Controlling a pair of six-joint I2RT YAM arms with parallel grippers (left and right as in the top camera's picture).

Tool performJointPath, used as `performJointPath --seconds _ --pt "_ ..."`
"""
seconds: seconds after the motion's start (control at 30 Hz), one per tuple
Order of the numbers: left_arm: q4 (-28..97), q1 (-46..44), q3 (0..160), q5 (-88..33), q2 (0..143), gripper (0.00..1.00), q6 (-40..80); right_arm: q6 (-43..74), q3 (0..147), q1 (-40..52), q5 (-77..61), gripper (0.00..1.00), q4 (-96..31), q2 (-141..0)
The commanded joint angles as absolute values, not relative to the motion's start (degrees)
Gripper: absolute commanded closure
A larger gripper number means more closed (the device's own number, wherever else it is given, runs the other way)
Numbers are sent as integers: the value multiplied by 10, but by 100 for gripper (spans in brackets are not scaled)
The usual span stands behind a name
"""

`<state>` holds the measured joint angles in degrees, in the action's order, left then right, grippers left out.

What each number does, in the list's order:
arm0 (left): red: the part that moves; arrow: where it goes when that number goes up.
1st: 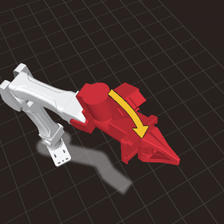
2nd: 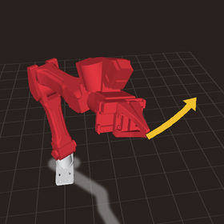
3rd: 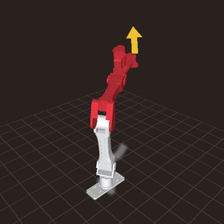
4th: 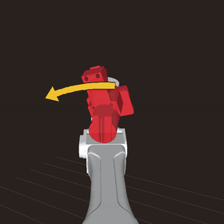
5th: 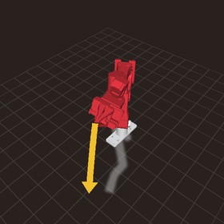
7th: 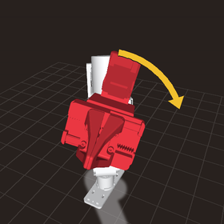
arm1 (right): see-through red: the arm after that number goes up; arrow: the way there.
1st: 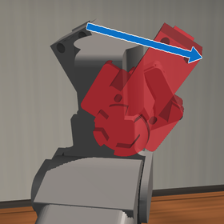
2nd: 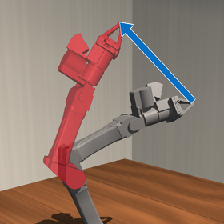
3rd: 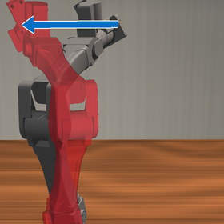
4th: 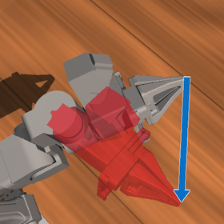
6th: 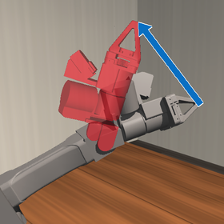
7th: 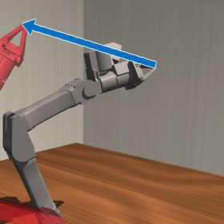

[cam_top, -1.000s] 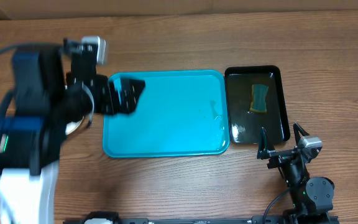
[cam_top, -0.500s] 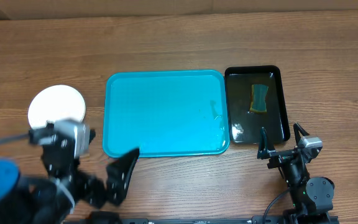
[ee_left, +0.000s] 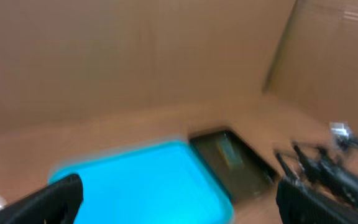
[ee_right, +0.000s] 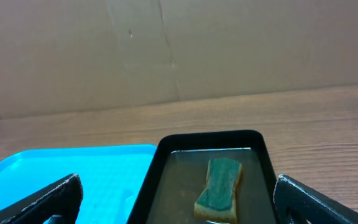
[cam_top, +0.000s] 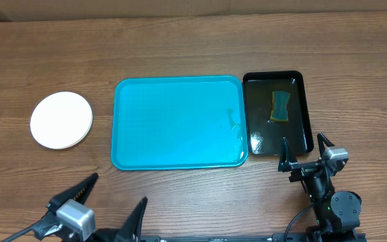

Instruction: Clean dirty plates on tray and stack at the side

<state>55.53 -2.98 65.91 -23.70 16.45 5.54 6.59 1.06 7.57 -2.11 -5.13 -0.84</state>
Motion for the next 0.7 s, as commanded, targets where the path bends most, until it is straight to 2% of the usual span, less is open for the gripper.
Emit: performJointPath --seconds 0.0,0.2,0.33,0.43,0.67 --pt "430 -26 561 -223 107 0 44 63 4 74 -16 0 -47 -2" --pt "71 -26 378 -205 33 0 45 63 4 74 -16 0 -47 -2" --pt "-98 -26 275 -160 1 0 45 63 4 74 -16 0 -47 -2" --pt "-162 -25 224 -118 2 0 47 63 4 74 -16 0 -47 -2" --pt "-183 -25 137 -51 2 0 47 63 4 74 -16 0 -47 -2"
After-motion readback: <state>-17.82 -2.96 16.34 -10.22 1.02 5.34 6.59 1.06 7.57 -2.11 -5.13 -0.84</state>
